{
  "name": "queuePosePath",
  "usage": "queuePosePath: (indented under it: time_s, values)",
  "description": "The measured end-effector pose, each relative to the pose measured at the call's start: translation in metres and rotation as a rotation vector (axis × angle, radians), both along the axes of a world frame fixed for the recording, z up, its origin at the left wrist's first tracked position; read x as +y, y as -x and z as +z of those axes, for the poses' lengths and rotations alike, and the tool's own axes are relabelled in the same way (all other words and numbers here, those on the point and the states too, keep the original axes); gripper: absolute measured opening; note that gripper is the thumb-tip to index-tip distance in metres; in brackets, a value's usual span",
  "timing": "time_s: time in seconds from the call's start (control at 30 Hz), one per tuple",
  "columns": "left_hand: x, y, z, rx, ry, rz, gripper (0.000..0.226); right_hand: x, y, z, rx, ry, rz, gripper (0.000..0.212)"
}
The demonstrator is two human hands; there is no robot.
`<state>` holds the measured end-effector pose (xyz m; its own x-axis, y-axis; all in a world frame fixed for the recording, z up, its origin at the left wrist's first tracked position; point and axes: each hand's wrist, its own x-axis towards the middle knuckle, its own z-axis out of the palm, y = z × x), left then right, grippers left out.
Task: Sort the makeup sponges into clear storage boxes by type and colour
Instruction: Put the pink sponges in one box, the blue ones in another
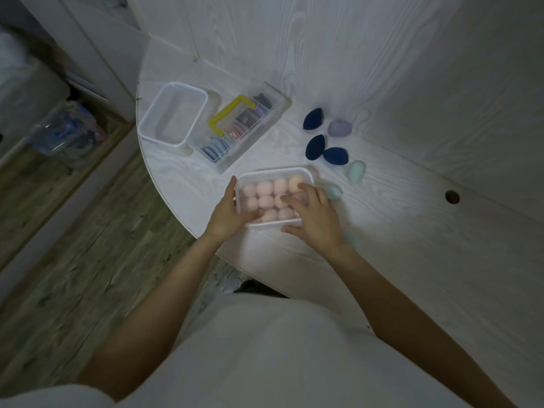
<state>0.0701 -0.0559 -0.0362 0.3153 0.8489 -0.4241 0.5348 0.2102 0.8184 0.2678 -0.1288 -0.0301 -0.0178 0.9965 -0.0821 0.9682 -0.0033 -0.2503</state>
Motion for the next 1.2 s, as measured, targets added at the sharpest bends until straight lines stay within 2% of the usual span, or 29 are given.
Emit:
queuePosePath:
  time_s: [0.2,0.47,0.57,0.67,0.73,0.8,0.87,0.93,1.0,1.1,1.2]
  values:
    - [-0.002,0.004,-0.007,-0.025,-0.06,0.05,0.097,0.003,0.005,-0.003,-0.143,-0.032,0.021,0.056]
    - [-0.006,0.013,0.003,-0.15,-0.235,0.251,0.088,0.029,0.004,0.005,0.04,-0.084,0.11,0.059]
    - [0.001,0.011,0.001,-0.091,-0.289,0.274,0.083,0.058,0.004,0.008,0.097,-0.018,0.162,0.06]
    - [0.014,0.006,-0.004,-0.066,-0.197,0.216,0.078,0.08,-0.002,0.01,0.073,0.046,0.179,0.058]
    - [0.025,0.009,-0.004,0.005,-0.192,0.18,0.069,0.09,-0.005,0.011,0.025,0.016,0.131,0.061]
    - [0.037,0.019,0.002,0.08,-0.345,0.254,0.051,0.097,-0.004,0.012,0.02,-0.006,0.041,0.06]
    - [0.059,0.038,0.009,0.124,-0.522,0.387,0.043,0.103,0.004,0.015,0.066,-0.042,-0.015,0.047]
    - [0.088,0.059,0.01,0.27,-0.664,0.43,0.05,0.108,0.014,0.014,0.113,-0.078,0.01,0.04]
    - [0.126,0.078,0.009,0.449,-0.68,0.352,0.064,0.117,0.026,0.01,0.148,-0.073,0.047,0.05]
    - [0.171,0.093,0.002,0.591,-0.475,0.255,0.081,0.13,0.041,0.002,0.098,0.08,0.051,0.071]
    - [0.203,0.092,-0.002,0.623,-0.326,0.181,0.09,0.138,0.05,-0.003,-0.011,0.147,0.02,0.074]
